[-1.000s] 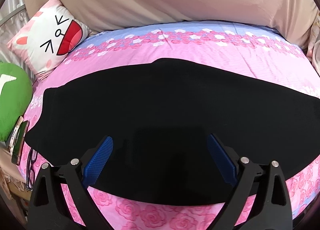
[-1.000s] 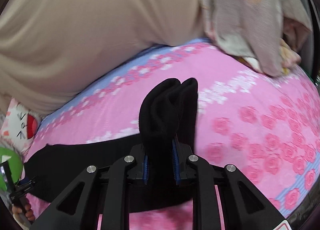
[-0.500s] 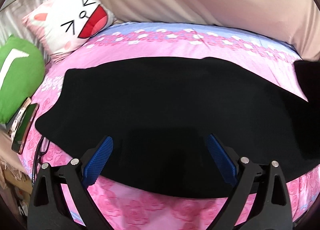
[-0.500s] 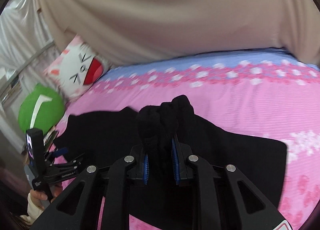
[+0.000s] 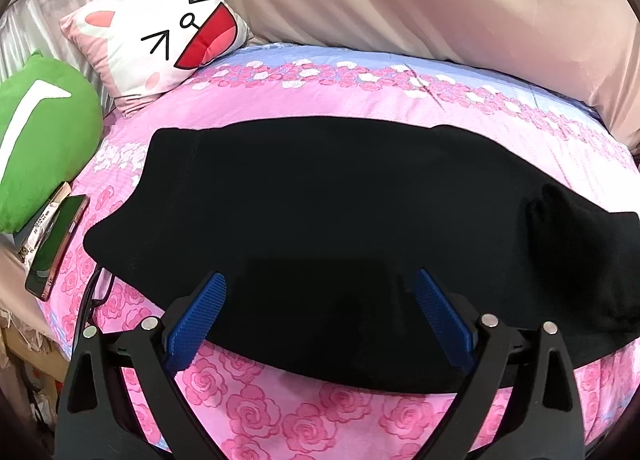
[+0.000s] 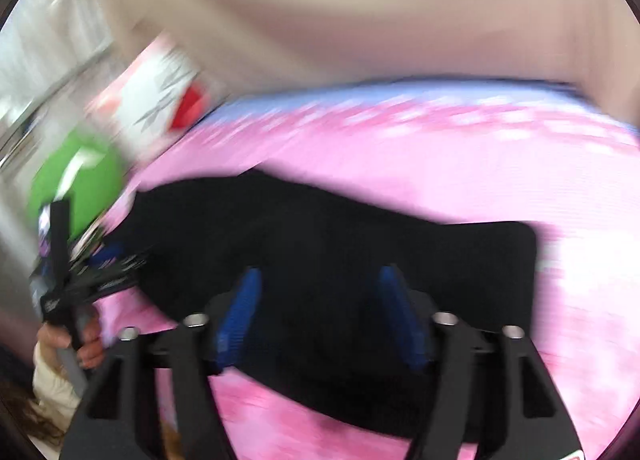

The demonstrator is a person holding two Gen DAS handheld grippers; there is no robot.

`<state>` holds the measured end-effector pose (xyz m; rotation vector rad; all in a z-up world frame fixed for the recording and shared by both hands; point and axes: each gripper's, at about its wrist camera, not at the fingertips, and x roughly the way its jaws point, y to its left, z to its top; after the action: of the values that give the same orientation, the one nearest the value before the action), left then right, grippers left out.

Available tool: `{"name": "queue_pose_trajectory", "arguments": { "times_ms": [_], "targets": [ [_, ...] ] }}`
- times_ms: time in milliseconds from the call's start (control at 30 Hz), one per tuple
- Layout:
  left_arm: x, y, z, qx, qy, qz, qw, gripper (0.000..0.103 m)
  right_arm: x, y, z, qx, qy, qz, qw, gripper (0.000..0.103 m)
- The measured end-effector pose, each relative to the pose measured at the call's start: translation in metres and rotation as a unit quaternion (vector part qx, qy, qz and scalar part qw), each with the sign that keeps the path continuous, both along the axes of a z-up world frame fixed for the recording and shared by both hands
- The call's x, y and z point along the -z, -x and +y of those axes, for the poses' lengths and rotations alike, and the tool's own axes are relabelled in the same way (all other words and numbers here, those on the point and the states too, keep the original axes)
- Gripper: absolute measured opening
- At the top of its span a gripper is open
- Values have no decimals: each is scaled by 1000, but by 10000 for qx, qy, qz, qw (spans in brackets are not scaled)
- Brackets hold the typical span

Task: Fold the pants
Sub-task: 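Grasp the leg ends with the right gripper and fold them over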

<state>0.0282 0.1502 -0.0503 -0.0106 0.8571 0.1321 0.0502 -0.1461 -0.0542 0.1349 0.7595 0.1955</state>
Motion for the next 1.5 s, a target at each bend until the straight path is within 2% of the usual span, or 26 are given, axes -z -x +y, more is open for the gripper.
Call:
{"name": "queue_pose_trajectory", "arguments": {
  "times_ms": [100,200,400,467,500,533,600,633,700,800,867,933,967,1167,1200,1233,1267,1333,1367,1400,1433,1500],
  "targets": [
    [-5,-2,-12,88,63,-38,9999,93,-2,25,-73,847,-84,199,9962,70],
    [-9,-6,-27,193,110,-13,9998,93,21,31,-114,1140,-583,574,9901,70],
    [-16,-4,-58,402,-43,5,9992,93,69,17,-105,647,-1274,996,9847,69],
    [-19,-3,-63,428,-130,-12,9990,93,74,16,-98,600,-1289,861,9861,69],
    [-21,-2,-66,418,-174,-20,9990,93,75,16,-93,556,-1199,801,9880,56],
    [-21,-2,-66,406,-192,-15,9990,93,77,15,-91,572,-1187,748,9885,34],
    [-21,-4,-70,362,-228,24,9991,93,74,16,-89,538,-1334,640,9875,25],
    [-22,-4,-71,346,-241,47,9991,93,70,16,-87,527,-1188,583,9898,22],
    [-23,-5,-74,337,-264,70,9991,93,59,21,-85,505,-947,362,9936,19],
    [-25,-5,-83,352,-394,68,9986,93,42,29,-105,723,-682,75,9950,17],
    [-26,-5,-89,393,-453,66,9982,93,40,31,-128,763,-847,111,9934,17],
    [-25,-7,-98,448,-519,69,9976,93,39,35,-145,1011,-413,81,9940,17],
    [-24,-7,-102,473,-540,72,9974,93,39,35,-154,1118,-417,94,9928,17],
    [-10,-14,-129,720,-679,224,9948,93,44,75,-241,2114,-416,98,9765,19],
    [-8,-15,-133,749,-693,235,9945,93,48,84,-258,2249,-527,122,9729,23],
    [-5,-17,-138,797,-704,261,9940,93,50,88,-267,2330,-594,120,9706,33],
    [-3,-19,-143,828,-706,290,9936,93,51,95,-275,2463,-522,156,9676,38],
    [1,-21,-150,880,-696,328,9931,93,37,109,-274,2764,-90,11,9610,48],
    [2,-21,-152,900,-691,339,9930,93,23,119,-267,2900,134,-225,9567,49],
    [3,-21,-154,917,-680,338,9929,93,8,126,-256,2802,260,-440,9586,50],
    [3,-21,-156,945,-655,337,9928,93,-5,128,-240,2445,301,-592,9674,54],
    [4,-21,-158,967,-597,317,9930,93,-15,121,-204,1763,333,-587,9820,62]
  ]
}}
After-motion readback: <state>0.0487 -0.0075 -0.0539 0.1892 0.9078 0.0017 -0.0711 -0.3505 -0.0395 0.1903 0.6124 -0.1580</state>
